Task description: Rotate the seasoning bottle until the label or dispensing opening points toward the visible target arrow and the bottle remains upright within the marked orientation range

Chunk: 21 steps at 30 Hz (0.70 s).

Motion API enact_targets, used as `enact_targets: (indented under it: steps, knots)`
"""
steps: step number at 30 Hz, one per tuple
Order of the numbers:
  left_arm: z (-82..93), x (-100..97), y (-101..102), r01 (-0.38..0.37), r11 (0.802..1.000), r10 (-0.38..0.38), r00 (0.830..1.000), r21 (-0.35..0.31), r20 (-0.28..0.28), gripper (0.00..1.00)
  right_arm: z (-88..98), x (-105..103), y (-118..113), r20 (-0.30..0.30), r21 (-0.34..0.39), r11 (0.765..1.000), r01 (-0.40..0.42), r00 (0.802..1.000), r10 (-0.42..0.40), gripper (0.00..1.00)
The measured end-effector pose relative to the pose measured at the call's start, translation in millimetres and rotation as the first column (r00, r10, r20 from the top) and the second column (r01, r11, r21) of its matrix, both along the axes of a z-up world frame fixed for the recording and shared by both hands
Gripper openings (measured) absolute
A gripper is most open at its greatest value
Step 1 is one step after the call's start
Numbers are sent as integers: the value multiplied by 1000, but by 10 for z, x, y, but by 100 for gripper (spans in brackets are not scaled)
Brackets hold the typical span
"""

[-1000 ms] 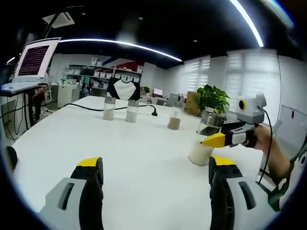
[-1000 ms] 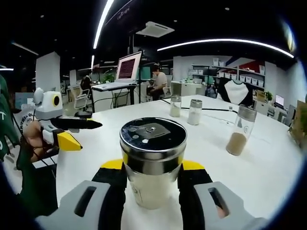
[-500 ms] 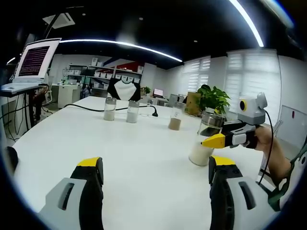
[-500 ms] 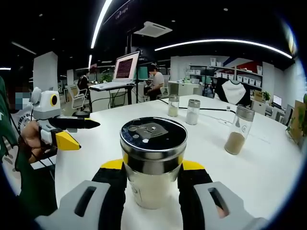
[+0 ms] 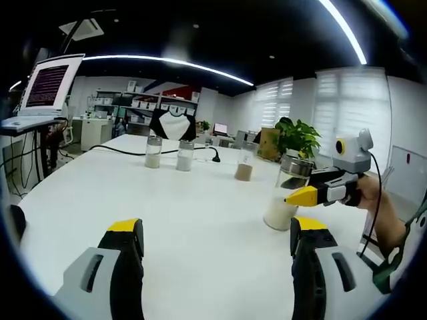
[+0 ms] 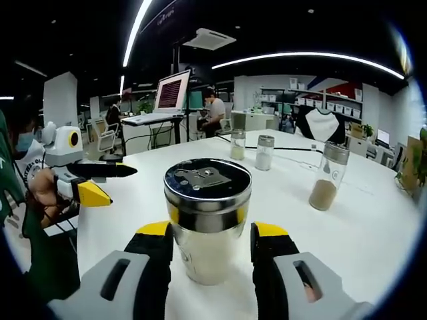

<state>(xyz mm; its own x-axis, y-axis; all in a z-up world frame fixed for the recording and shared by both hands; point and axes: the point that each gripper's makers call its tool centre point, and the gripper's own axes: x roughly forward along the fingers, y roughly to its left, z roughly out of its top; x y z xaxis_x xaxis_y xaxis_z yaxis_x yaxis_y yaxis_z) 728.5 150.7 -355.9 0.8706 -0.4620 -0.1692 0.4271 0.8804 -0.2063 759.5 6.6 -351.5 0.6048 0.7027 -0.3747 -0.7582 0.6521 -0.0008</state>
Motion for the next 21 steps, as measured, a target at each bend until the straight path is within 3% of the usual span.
enact_targets:
  steps: [4,10,14,21]
  knots:
    - [-1,3,9,-3,1000,3,1000,1,1,96,-5,-49,-67,17,-24,1000,7,1000,-7,45]
    - [-6,4,-10,1,1000,-1,1000,3,-2,96,17,-66,-248,9,0,999,36,999,-36,45]
    - [-12,5,-31,7,1000,-7,1000,3,-2,96,36,-116,-378,47,-34,997,63,997,-61,45]
    - [-27,6,-68,11,1000,-11,1000,4,-2,96,74,-190,-590,49,7,992,127,991,-128,45]
